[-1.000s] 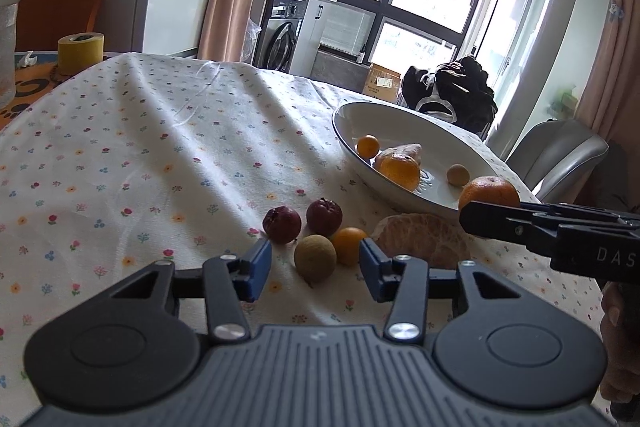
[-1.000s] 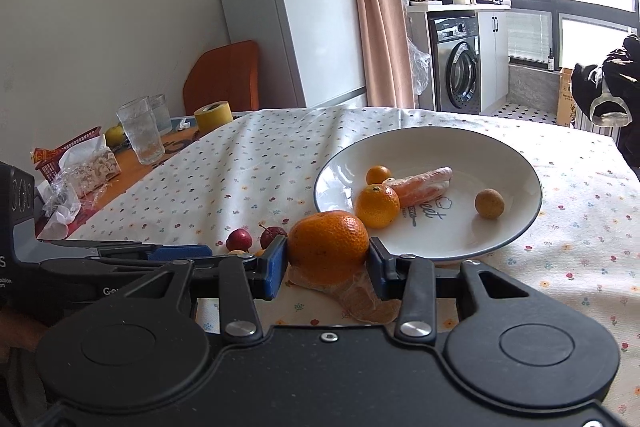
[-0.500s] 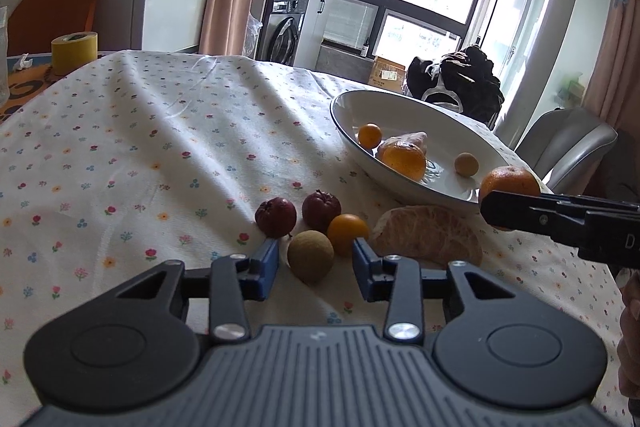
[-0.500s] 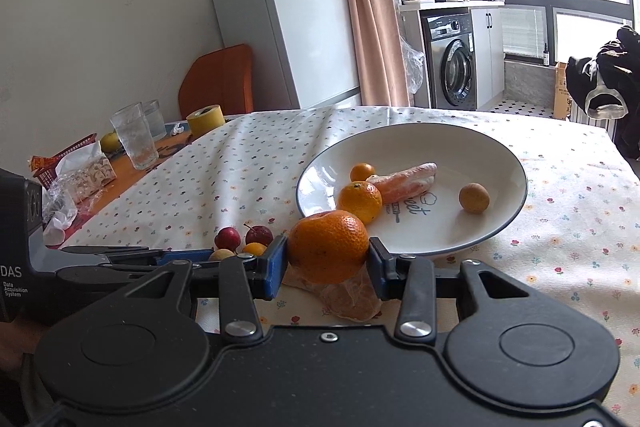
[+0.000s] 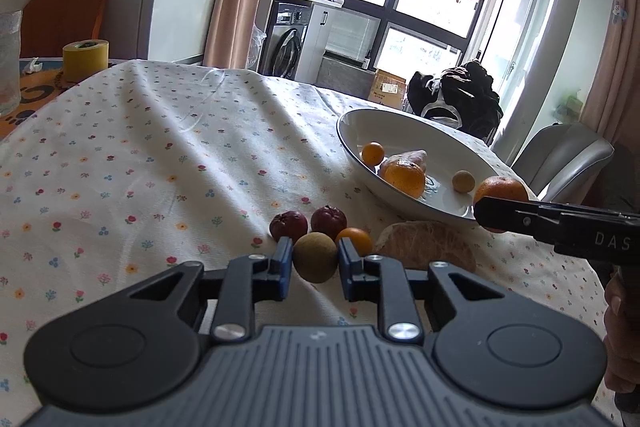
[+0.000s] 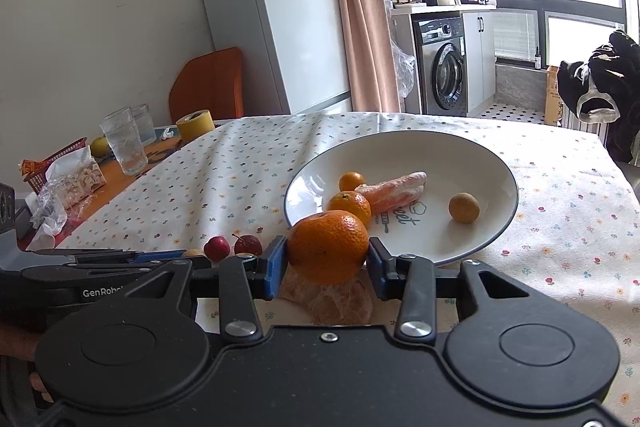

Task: Organize fruits
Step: 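Close right gripper on the large tangerine while left gripper closes on the brown kiwi, then carry tangerine into the white bowl and open right gripper while left releases kiwi there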

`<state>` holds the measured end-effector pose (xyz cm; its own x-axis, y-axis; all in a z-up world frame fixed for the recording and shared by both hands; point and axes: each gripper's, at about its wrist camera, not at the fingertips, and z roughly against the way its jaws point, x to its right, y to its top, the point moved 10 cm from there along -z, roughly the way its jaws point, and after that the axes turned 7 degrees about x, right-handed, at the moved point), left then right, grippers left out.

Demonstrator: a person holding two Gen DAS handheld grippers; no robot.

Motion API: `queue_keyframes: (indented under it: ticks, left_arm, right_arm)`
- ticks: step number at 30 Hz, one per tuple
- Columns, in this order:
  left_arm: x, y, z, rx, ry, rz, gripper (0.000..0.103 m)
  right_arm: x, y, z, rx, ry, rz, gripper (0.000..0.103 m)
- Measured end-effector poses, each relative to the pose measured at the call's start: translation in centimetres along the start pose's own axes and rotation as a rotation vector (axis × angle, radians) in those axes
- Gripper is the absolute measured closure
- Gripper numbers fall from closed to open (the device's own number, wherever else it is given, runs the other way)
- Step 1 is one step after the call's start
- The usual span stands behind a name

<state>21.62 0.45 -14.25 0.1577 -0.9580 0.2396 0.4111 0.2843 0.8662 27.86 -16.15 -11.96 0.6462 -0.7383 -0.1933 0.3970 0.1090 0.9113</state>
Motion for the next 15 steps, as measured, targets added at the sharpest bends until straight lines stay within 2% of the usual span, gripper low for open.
queue_keyframes:
  ticks: [15]
  left_arm:
    - [1.7,2.0,0.0,0.038,-0.013,-0.016,0.08]
  right_arm:
    - [3.4,0.6,-1.2,0.013,-0.065,-0.03,0.063]
